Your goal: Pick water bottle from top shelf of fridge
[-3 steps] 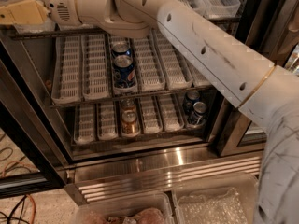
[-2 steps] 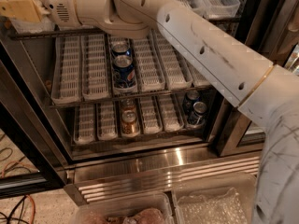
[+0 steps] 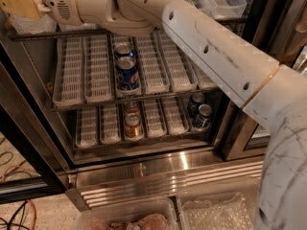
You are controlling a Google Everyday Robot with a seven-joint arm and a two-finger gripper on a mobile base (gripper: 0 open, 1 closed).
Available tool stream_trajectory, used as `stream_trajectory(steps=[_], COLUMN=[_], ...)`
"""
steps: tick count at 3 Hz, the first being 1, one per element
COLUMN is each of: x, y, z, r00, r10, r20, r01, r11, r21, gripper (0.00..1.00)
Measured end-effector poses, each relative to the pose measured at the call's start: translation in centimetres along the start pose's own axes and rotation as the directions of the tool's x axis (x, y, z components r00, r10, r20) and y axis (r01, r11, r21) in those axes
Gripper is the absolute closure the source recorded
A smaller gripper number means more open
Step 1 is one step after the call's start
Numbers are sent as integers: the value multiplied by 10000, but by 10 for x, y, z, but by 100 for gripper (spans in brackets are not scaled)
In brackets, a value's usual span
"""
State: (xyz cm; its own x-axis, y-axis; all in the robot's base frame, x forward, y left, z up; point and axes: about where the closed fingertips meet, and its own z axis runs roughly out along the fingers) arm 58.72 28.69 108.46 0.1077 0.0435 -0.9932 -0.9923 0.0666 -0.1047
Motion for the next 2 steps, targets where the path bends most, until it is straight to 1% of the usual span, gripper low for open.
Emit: stream_trajectory(steps=[1, 2], x=[6, 2], y=[2, 1], z=[1, 1], r00=[9999, 9999], r10=[107, 104], r20=[-107, -108], r01=[-108, -105], r11=[9999, 9999], r21=[-55, -56], gripper=[100, 100])
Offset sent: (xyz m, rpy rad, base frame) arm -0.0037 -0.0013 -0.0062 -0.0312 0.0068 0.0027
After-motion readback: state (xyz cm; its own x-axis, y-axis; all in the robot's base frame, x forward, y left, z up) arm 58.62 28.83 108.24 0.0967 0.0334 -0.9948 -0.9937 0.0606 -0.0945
